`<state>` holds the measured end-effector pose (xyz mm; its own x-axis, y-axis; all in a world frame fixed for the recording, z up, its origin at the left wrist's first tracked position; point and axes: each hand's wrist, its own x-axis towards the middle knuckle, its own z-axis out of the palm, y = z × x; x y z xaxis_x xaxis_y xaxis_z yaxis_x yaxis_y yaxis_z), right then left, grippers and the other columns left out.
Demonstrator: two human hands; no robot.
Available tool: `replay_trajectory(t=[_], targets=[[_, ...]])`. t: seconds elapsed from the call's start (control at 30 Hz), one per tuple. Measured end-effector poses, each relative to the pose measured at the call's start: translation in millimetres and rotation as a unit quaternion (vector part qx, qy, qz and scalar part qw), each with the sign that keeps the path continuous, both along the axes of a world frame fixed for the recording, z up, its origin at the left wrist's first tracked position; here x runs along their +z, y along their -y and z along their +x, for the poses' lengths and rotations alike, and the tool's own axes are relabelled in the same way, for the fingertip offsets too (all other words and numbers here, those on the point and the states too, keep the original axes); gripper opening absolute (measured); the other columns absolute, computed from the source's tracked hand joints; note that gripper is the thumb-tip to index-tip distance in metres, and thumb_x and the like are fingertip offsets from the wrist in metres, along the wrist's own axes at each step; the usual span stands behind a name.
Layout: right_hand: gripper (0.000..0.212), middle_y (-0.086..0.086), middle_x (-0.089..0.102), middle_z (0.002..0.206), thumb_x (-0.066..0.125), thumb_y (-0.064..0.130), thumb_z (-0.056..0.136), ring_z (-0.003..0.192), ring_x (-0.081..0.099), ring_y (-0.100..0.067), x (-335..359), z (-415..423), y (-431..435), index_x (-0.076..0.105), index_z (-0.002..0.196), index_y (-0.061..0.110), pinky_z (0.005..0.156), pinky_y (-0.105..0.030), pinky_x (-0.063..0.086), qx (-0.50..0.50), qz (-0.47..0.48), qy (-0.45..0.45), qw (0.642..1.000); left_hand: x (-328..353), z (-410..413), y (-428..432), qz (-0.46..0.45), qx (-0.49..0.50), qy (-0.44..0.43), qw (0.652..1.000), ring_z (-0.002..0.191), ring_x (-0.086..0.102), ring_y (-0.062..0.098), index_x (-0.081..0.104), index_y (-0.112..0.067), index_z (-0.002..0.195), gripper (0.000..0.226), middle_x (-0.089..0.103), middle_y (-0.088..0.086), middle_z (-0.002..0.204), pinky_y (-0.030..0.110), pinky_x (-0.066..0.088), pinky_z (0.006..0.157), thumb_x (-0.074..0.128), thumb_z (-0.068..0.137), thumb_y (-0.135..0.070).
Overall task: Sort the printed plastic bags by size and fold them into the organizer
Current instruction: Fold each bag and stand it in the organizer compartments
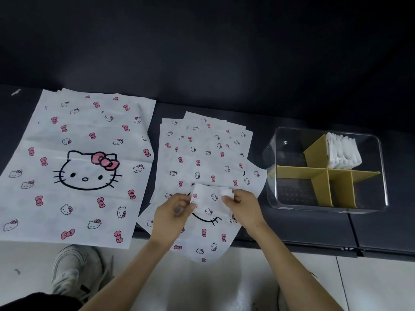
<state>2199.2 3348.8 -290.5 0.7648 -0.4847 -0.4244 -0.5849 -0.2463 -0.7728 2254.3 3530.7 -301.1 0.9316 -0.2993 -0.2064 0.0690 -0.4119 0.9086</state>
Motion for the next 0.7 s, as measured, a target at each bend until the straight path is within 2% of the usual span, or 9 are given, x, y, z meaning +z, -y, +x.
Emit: replay_trajectory(t=[0.1,0.17,0.2,0.23,0.33,0.43,0.53,0.63,0.7], targets=[[0.036,0.009,0.029,0.046,0.056,0.015,0.089,0.048,0.029,-0.009,0.8,3.4,0.3,0.039,0.058,0.014,0.050,-0.024,0.027,0.013,-0.014,-0.018,1.000,-7.4,-1.6,3.8,0.028,0.019,0.050,0.998,0.069,0.059,0.014,0.056,-0.030,0.079,0.018,0.063,-0.005,0.068,0.021,0.047,0.070,0.067,0.085,-0.017],[0.039,0.009,0.029,0.043,0.056,0.014,0.088,0.045,0.030,-0.008,-0.1,5.6,0.6,0.035,0.056,0.015,0.050,-0.024,0.028,0.010,-0.004,-0.026,1.000,-15.4,0.2,4.3,0.054,0.002,0.144,0.988,0.065,0.052,0.016,0.056,-0.028,0.087,0.007,0.053,-0.010,0.059,0.034,0.048,0.071,0.058,0.081,-0.023],[0.040,0.010,0.027,0.042,0.056,0.014,0.088,0.046,0.029,-0.010,-0.2,6.8,0.6,0.033,0.055,0.016,0.051,-0.024,0.027,0.007,-0.001,-0.027,1.000,-19.7,0.8,3.9,0.072,-0.011,0.204,0.976,0.065,0.047,0.013,0.056,-0.028,0.093,0.015,0.046,-0.014,0.058,0.034,0.045,0.073,0.053,0.079,-0.025],[0.042,0.010,0.026,0.041,0.056,0.013,0.087,0.049,0.027,-0.012,-0.3,7.8,0.7,0.030,0.054,0.017,0.052,-0.024,0.026,0.006,0.001,-0.026,1.000,-23.7,1.1,3.2,0.098,-0.022,0.256,0.961,0.067,0.044,0.011,0.054,-0.027,0.099,0.022,0.043,-0.015,0.061,0.032,0.040,0.075,0.050,0.077,-0.026],[0.049,0.009,0.020,0.038,0.056,0.012,0.087,0.050,0.020,-0.012,0.2,10.0,0.1,0.022,0.052,0.020,0.050,-0.025,0.020,0.010,-0.005,-0.029,1.000,-27.1,4.3,4.5,0.185,-0.051,0.385,0.903,0.084,0.044,0.021,0.053,-0.021,0.111,0.036,0.049,0.002,0.087,0.033,0.031,0.088,0.047,0.076,-0.016],[0.052,0.008,0.018,0.037,0.058,0.013,0.087,0.049,0.017,-0.012,0.6,10.7,-1.4,0.019,0.052,0.021,0.049,-0.026,0.017,0.004,-0.006,-0.025,1.000,-24.3,6.8,10.5,0.178,-0.171,0.470,0.848,0.107,0.047,0.031,0.061,-0.007,0.110,0.048,0.050,0.012,0.113,0.043,0.026,0.108,0.037,0.070,0.004],[0.054,0.007,0.018,0.038,0.060,0.015,0.087,0.048,0.018,-0.012,0.1,11.7,-1.3,0.020,0.051,0.021,0.048,-0.026,0.017,0.004,-0.022,-0.027,0.999,-23.0,4.4,19.2,0.193,-0.262,0.444,0.835,0.123,0.049,0.030,0.064,0.000,0.116,0.044,0.060,0.014,0.125,0.039,0.023,0.114,0.035,0.084,-0.004],[0.053,0.007,0.021,0.036,0.059,0.015,0.086,0.049,0.020,-0.013,-0.9,12.9,-1.0,0.021,0.050,0.021,0.049,-0.027,0.019,0.000,-0.017,-0.029,0.999,-26.6,1.1,23.2,0.260,-0.261,0.369,0.853,0.135,0.036,0.026,0.051,0.001,0.132,0.050,0.048,0.016,0.141,0.036,0.017,0.116,0.025,0.101,-0.028],[0.052,0.008,0.022,0.035,0.059,0.015,0.086,0.050,0.022,-0.014,-2.0,12.9,-0.2,0.022,0.049,0.021,0.050,-0.026,0.022,-0.009,-0.008,-0.033,0.999,-32.8,0.6,23.2,0.293,-0.246,0.344,0.857,0.140,0.026,0.026,0.040,0.000,0.139,0.055,0.038,0.015,0.148,0.039,0.014,0.116,0.016,0.103,-0.033]])
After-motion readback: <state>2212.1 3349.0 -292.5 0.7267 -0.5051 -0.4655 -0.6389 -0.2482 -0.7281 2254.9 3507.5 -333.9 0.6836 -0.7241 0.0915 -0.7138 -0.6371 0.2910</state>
